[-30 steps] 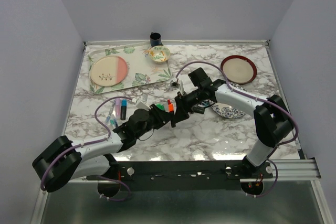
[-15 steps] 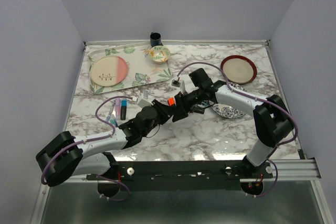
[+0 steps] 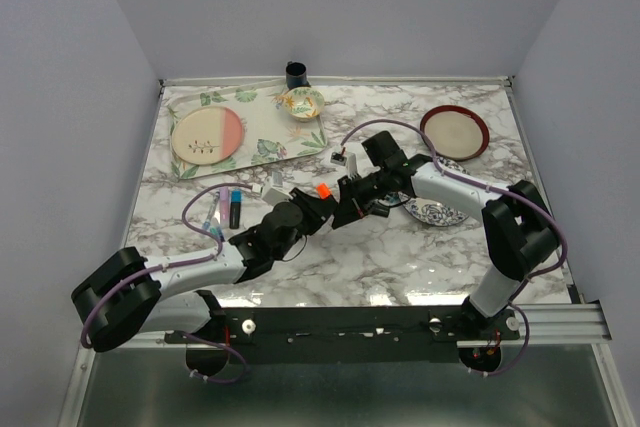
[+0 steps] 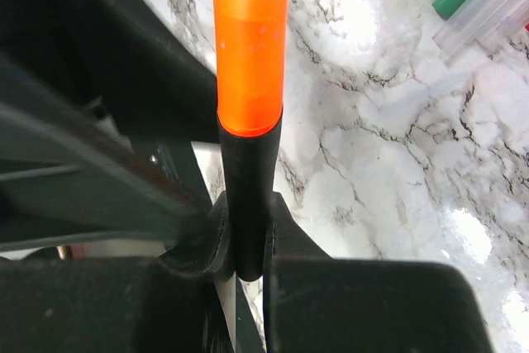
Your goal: Open the pen caps
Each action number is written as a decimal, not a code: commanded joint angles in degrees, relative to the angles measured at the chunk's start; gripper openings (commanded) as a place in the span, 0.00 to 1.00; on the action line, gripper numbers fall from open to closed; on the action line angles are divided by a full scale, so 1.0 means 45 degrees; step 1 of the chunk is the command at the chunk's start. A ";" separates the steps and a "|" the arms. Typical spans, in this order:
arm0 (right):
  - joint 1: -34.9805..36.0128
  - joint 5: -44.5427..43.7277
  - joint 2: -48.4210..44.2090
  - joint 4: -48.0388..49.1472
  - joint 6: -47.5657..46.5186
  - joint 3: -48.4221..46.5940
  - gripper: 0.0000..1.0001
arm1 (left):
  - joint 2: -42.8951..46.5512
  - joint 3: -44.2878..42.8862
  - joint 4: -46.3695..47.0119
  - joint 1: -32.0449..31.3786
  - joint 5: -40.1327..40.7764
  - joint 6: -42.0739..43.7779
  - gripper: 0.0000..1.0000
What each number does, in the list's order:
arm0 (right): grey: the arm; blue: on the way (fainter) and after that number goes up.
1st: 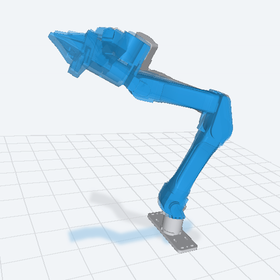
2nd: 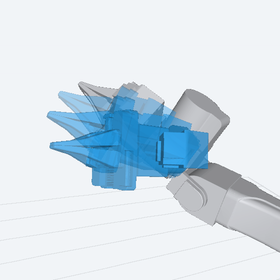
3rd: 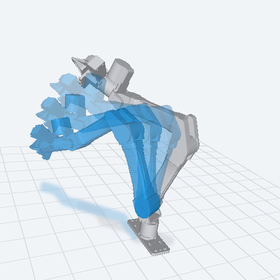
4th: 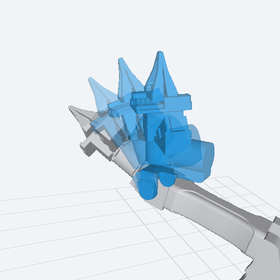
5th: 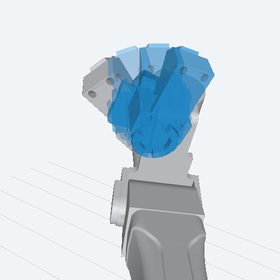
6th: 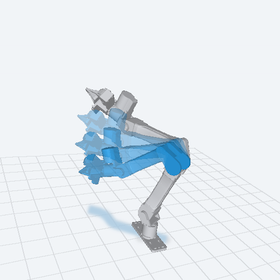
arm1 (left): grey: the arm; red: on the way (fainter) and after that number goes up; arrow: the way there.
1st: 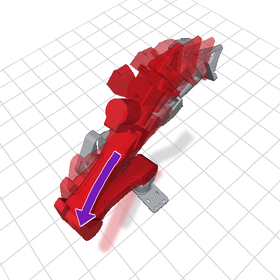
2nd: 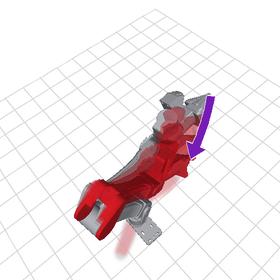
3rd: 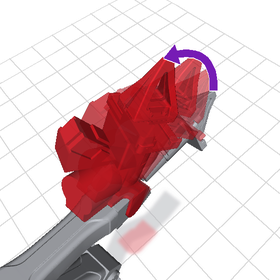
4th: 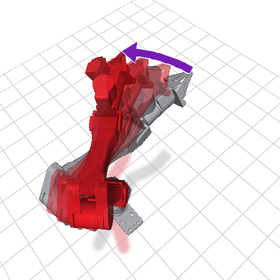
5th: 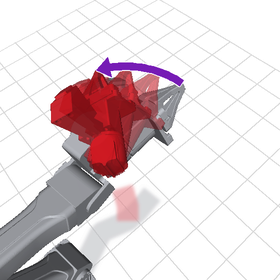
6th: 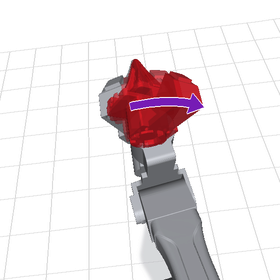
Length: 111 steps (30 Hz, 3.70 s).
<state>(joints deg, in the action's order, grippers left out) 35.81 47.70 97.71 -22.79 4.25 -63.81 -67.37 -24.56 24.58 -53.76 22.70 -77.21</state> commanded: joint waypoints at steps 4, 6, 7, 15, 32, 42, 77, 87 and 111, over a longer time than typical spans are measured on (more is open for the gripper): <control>0.0147 0.1194 0.0375 -0.0776 -0.1919 -0.0741 0.01 | 0.2587 0.0671 -0.1007 0.0518 0.0600 0.0595 0.71; 0.0147 0.1352 0.0376 -0.0952 -0.2038 -0.0820 0.01 | 0.3055 0.0808 -0.1358 0.0734 0.0562 0.0750 0.72; 0.0128 0.1449 0.0396 -0.0952 -0.2116 -0.0820 0.01 | 0.3116 0.0789 -0.1496 0.0793 0.0542 0.0771 0.72; 0.0147 0.1450 0.0356 -0.1108 -0.2390 -0.0859 0.00 | 0.2280 0.0126 -0.2122 0.0950 0.0035 0.0927 0.72; 0.0830 -0.0267 0.0298 -0.1538 -0.2976 -0.1112 0.01 | 0.1301 -0.1046 -0.3312 0.0969 0.0483 0.0888 0.56; 0.1006 -0.1011 0.0201 -0.1596 -0.3327 -0.1132 0.01 | 0.1104 -0.1399 -0.3919 0.0989 0.0522 0.1337 0.06; 0.1045 0.0396 0.0239 -0.2962 -0.4146 -0.1523 0.01 | 0.6161 0.1941 -0.5069 0.5363 0.0132 0.0829 0.00; 0.1124 -0.1964 0.0181 -0.3549 -0.4850 -0.1620 0.01 | 0.6183 0.2508 -0.4974 0.5852 -0.0961 0.1063 0.00; 0.1143 -0.7162 0.1645 -0.4761 -0.5632 -0.2070 0.01 | 0.4075 0.3133 -0.4193 0.5794 -0.3032 0.1845 0.00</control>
<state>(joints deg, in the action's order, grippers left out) 40.80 21.39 102.56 -42.98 -20.69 -71.53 -47.31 -10.17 3.38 -27.81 10.83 -70.50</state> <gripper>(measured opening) 0.174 0.355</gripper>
